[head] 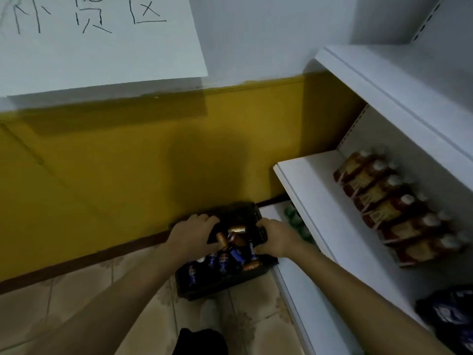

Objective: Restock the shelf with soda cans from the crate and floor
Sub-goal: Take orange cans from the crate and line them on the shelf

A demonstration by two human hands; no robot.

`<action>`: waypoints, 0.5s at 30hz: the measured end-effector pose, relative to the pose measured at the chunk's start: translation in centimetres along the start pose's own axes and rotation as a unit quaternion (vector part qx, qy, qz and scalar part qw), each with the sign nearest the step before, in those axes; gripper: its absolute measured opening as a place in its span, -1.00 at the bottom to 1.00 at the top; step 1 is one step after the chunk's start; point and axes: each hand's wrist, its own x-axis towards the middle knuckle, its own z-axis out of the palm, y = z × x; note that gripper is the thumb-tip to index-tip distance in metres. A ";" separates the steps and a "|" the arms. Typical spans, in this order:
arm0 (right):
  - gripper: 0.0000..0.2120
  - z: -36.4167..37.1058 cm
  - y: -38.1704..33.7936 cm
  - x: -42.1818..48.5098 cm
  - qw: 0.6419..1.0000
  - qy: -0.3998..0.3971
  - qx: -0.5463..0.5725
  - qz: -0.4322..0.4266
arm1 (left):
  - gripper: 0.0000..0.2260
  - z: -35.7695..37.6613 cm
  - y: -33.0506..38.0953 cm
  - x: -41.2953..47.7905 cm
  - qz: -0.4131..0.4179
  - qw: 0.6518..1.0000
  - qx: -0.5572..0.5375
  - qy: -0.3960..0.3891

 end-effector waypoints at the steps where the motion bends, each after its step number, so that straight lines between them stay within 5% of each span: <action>1: -0.39 0.6 0.2 1.2 1.000 -0.013 0.007 0.011 | -0.37 0.7 -1.0 0.7 -0.008 1.000 -0.011 -0.015; 10: -0.57 7.2 6.1 11.4 0.984 -0.072 0.123 0.109 | -0.40 9.4 -8.0 9.1 -0.087 0.962 -0.208 -0.157; 12: -0.57 9.4 8.1 14.0 0.978 -0.076 0.143 0.135 | -0.35 13.1 -8.9 10.7 -0.135 0.916 -0.318 -0.204; 15: -0.80 13.3 11.2 18.9 0.953 -0.073 0.218 0.197 | -0.50 18.9 -9.2 13.7 -0.266 0.788 -0.503 -0.233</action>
